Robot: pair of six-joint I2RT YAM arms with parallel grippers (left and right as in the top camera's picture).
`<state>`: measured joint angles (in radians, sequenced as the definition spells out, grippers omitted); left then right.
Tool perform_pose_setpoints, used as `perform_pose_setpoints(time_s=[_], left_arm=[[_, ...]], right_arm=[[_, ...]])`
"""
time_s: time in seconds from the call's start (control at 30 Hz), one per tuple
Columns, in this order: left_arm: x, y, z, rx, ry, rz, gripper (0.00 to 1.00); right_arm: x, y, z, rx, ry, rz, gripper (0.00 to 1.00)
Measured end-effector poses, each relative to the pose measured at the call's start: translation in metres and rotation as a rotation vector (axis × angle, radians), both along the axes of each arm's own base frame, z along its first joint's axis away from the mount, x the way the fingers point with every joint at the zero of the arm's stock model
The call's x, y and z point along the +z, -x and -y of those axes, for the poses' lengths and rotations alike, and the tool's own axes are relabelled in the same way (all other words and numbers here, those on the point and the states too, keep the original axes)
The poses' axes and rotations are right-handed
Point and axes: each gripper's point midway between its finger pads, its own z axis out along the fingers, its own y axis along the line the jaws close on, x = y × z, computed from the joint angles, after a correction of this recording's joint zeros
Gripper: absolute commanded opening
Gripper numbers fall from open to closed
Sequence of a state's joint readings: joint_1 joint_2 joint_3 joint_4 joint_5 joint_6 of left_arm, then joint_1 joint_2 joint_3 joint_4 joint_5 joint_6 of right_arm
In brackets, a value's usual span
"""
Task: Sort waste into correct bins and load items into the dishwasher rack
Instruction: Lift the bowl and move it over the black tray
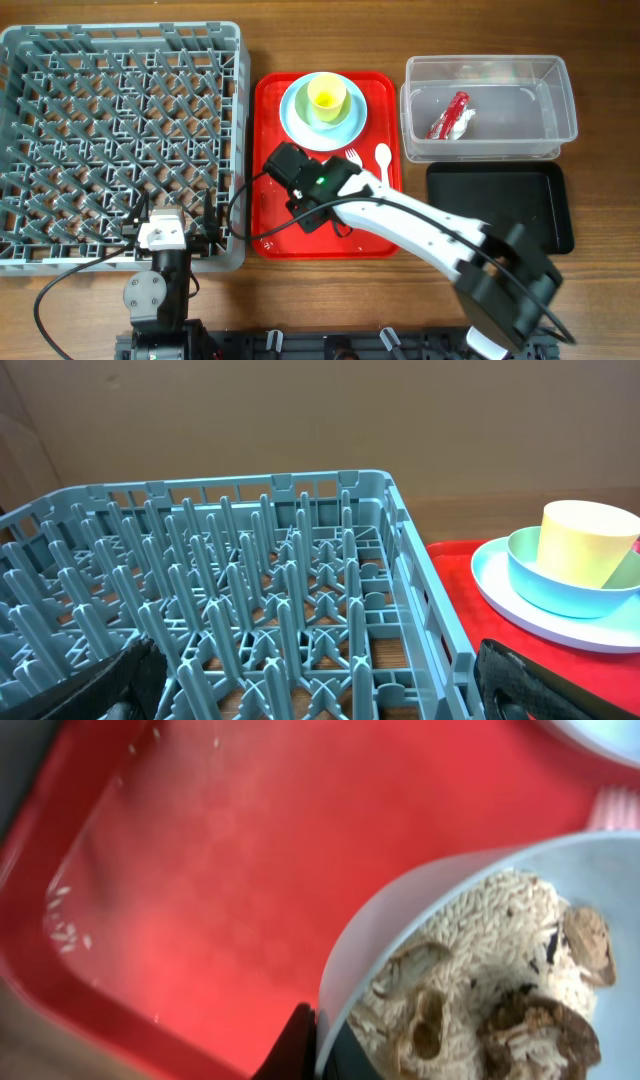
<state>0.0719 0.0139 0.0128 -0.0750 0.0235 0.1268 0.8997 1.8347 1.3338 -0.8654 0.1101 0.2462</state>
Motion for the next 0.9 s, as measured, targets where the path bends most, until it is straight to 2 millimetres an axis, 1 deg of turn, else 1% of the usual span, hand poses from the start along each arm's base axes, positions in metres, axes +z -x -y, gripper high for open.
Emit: perform_pose_setpoints(time_s=[0.1,0.17,0.23,0.3,0.4,0.47,0.6,0.77,0.83,0.87,0.9], left_arm=[[0.0,0.0,0.0,0.0,0.0,0.0,1.0],[0.0,0.0,0.0,0.0,0.0,0.0,1.0],[0.0,0.0,0.0,0.0,0.0,0.0,1.0],[0.0,0.0,0.0,0.0,0.0,0.0,1.0],[0.0,0.0,0.0,0.0,0.0,0.0,1.0],[0.0,0.0,0.0,0.0,0.0,0.0,1.0],[0.0,0.0,0.0,0.0,0.0,0.0,1.0],[0.0,0.0,0.0,0.0,0.0,0.0,1.0],[0.0,0.0,0.0,0.0,0.0,0.0,1.0],[0.0,0.0,0.0,0.0,0.0,0.0,1.0],[0.0,0.0,0.0,0.0,0.0,0.0,1.0]], right_arm=[[0.038,-0.004,0.01,-0.043,-0.031,0.049,0.04],[0.06,-0.008,0.023,-0.089,-0.062,0.074,0.04],[0.073,-0.012,0.037,-0.131,-0.08,0.076,0.04],[0.085,-0.019,0.061,-0.203,-0.104,0.059,0.04],[0.091,-0.029,0.093,-0.315,-0.132,0.018,0.04],[0.092,-0.033,0.11,-0.375,-0.144,-0.011,0.04],[0.09,-0.037,0.133,-0.458,-0.163,-0.068,0.04],[0.093,-0.042,0.148,-0.475,-0.26,-0.138,0.04],[0.095,-0.044,0.157,-0.499,-0.293,-0.158,0.04],[0.095,-0.044,0.168,-0.53,-0.307,-0.175,0.04],[0.095,-0.044,0.173,-0.542,-0.31,-0.182,0.04]])
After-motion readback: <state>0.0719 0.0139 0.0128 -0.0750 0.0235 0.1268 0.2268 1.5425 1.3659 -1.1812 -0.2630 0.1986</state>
